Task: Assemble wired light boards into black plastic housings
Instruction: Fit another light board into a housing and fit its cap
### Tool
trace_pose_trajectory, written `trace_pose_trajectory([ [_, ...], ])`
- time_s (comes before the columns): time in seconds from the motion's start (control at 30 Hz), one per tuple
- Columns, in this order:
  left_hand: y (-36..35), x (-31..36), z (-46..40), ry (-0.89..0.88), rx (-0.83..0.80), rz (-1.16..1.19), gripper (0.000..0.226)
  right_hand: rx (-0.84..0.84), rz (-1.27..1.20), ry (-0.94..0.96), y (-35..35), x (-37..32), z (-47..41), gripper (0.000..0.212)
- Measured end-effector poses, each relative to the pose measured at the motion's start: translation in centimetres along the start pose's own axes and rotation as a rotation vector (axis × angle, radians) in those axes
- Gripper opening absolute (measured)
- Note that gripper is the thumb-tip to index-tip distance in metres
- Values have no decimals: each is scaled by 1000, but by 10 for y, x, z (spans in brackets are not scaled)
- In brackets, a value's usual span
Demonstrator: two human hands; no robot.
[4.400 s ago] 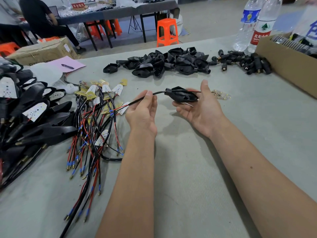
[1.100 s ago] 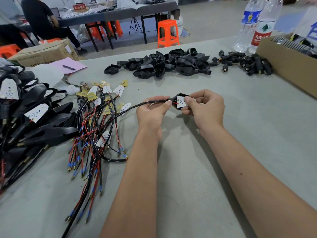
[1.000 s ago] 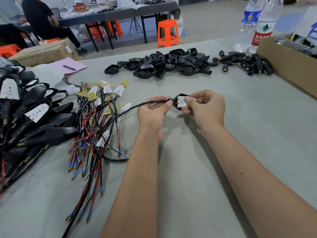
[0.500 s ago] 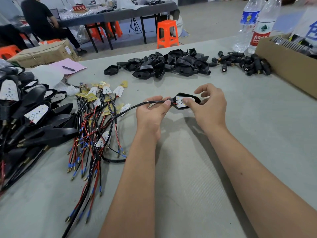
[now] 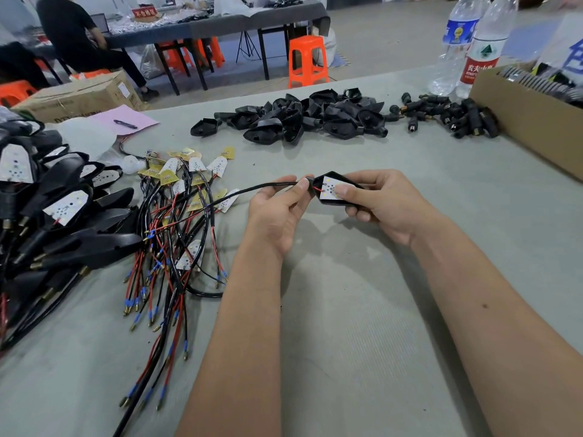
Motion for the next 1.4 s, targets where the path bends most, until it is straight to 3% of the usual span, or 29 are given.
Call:
trace_pose_trajectory([
  [0.2, -15, -10, 13, -56, -20, -197, 31, 150, -28, 15, -4, 2, -1, 15],
  [0.3, -15, -12, 13, -121, 44, -261, 32, 172, -62, 13, -7, 3, -1, 19],
  [0.47, -9, -7, 8, -126, 49, -285, 27, 63, 104, 13, -5, -3, 1, 40],
  [0.6, -7, -3, 7, -123, -34, -442, 25, 31, 210, 97, -2, -7, 0, 17],
  [0.73, -8, -4, 8, -120, -41, -532, 11, -83, 285, 129, 0, -11, 4, 29],
  [0.83, -9, -5, 5, -104, 8, -485, 18, -142, 382, 69, 1, -12, 9, 29],
  [0.93, -7, -5, -2, -78, 157, -279, 21, -230, 472, -31, 1, -15, 18, 18],
  [1.07, -10, -2, -17, 9, 230, -97, 21, -445, 598, -178, 8, -21, 36, 12],
  [1.2, -30, -1, -31, 63, 193, -545, 26, -531, 734, -284, 12, -20, 47, 26],
  [1.3, -60, -10, -32, 10, -7, -934, 23, -520, 831, -308, 12, -22, 44, 40],
  [1.4, -84, -22, -34, -108, -129, -1098, 23, -455, 803, -340, 23, -31, 35, 52],
])
Point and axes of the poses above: each hand's wrist, its own z-axis away from the middle knuckle, its own y-axis out of the back of the hand, x = y × z, the point moved 4 cm from there along -z, towards the middle knuckle, and after that the axes turned 8 degrees about x, right-handed, at the moved point
